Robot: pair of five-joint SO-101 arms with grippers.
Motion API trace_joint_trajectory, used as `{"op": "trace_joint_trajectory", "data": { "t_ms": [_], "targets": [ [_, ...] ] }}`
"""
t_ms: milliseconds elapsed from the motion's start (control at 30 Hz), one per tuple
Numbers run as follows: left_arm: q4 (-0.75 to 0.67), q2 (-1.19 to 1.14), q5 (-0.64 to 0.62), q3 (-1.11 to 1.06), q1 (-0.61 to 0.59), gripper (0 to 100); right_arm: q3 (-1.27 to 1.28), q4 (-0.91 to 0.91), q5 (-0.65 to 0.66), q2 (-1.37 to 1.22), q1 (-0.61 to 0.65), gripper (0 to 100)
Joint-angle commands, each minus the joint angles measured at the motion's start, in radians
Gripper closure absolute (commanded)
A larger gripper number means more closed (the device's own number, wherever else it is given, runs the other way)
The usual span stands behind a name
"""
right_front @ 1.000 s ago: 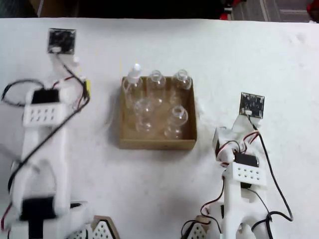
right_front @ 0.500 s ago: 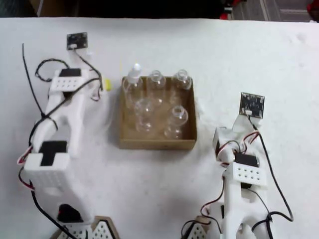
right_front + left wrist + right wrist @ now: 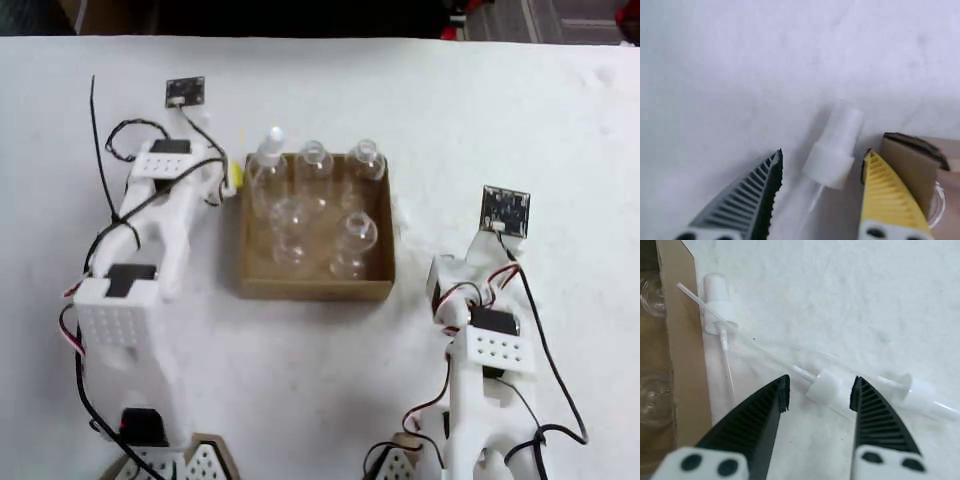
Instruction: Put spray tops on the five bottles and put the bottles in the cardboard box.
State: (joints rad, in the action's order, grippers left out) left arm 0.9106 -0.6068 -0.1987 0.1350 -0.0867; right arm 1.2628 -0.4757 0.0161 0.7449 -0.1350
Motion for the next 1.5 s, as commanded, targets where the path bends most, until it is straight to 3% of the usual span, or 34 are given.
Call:
{"op": "trace_joint_trajectory", "data": {
  "t_ms": [0,200,300,667,833,1133,1367,1467],
  "targets": [
    [0.006,-0.012,-0.009,0.091,0.005,76,-0.008,0.019,0.012,0.013,0.007,81.8],
    [0.150,-0.019,-0.003,0.247,-0.035,76,-0.008,0.021,0.012,0.013,0.008,81.8],
    [0.192,-0.025,0.074,0.336,-0.042,76,-0.008,0.021,0.012,0.013,0.008,81.8],
    [0.054,-0.031,0.233,0.315,-0.016,76,-0.008,0.021,0.012,0.013,0.005,81.8],
    [0.066,-0.134,0.272,0.399,-0.028,76,-0.008,0.021,0.012,0.013,0.008,81.8],
    [0.377,-0.447,0.273,0.927,-0.022,76,-0.008,0.019,0.012,0.013,0.005,81.8],
    [0.529,-0.684,0.318,1.312,-0.013,98,-0.008,0.021,0.012,0.013,0.005,81.8],
    [0.634,-0.740,0.385,1.481,-0.015,97,-0.008,0.021,0.012,0.013,0.007,81.8]
  ]
}}
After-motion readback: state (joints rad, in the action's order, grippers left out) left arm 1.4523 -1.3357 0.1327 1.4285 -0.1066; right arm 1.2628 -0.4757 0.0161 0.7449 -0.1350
